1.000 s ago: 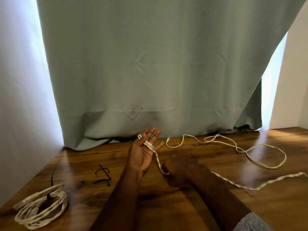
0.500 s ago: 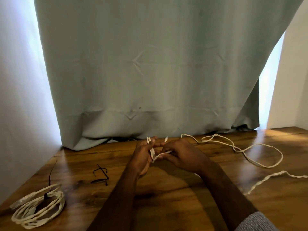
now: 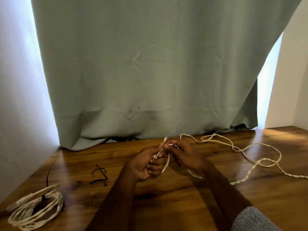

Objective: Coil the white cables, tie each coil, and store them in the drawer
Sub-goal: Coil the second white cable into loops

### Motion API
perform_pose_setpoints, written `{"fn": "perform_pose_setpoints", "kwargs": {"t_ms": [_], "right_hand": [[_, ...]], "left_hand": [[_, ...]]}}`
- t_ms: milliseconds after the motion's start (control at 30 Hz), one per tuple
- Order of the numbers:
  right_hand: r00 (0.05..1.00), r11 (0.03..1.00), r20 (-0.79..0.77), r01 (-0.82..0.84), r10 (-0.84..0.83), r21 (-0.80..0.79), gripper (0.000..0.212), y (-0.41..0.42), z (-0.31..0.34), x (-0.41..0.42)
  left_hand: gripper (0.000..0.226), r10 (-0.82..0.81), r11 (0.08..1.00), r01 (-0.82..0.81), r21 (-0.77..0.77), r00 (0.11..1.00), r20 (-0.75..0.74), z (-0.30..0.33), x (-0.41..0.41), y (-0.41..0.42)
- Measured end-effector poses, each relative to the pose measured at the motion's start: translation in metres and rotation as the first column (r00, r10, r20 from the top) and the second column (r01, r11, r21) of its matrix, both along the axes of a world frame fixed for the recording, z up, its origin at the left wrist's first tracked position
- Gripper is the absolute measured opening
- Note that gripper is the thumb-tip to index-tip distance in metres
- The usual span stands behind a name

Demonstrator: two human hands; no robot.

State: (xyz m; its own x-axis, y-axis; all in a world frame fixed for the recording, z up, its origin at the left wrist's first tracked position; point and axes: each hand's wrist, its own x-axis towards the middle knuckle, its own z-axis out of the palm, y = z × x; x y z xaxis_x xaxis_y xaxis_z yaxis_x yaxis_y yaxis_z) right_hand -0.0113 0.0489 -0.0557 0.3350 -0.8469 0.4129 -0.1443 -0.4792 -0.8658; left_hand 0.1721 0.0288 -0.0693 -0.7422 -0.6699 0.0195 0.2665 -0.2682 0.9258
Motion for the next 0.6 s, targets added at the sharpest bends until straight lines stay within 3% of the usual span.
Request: {"fn": "perform_pose_setpoints", "kwargs": {"t_ms": [100,200,267,367,467,600], "right_hand": [[0.996,0.984,0.083,-0.031,0.017,0.177,0.036,-0.003,-0.003,0.003],[0.994,0.987,0.048,0.091,-0.098,0.131,0.033,-0.005,-0.003,0.012],[0.986,0.983,0.038,0.16,-0.164,0.093,0.032,-0.008,-0.002,0.017],[0.981,0.981,0.022,0.19,-0.191,0.031,0.034,-0.01,-0.003,0.021],[0.979,0.983,0.114,0.161,-0.171,0.091,0.034,-0.011,-0.002,0.018],[0.959,0.972,0.191,0.181,-0.209,0.153,0.029,-0.009,-0.003,0.014]], "left_hand": [[0.044,0.16,0.987,-0.16,0.005,0.986,-0.049,-0.001,-0.004,0.0],[0.044,0.321,0.947,-0.321,-0.005,0.947,-0.019,-0.005,-0.012,0.001],[0.044,0.339,0.941,-0.339,0.025,0.94,-0.032,-0.006,-0.012,0.0],[0.049,0.234,0.968,-0.225,0.107,0.969,-0.082,-0.004,-0.008,-0.001],[0.055,0.081,0.986,-0.049,0.163,0.976,-0.2,-0.003,-0.007,-0.003],[0.038,-0.034,0.981,0.111,0.159,0.905,-0.424,-0.003,-0.011,-0.011]]}}
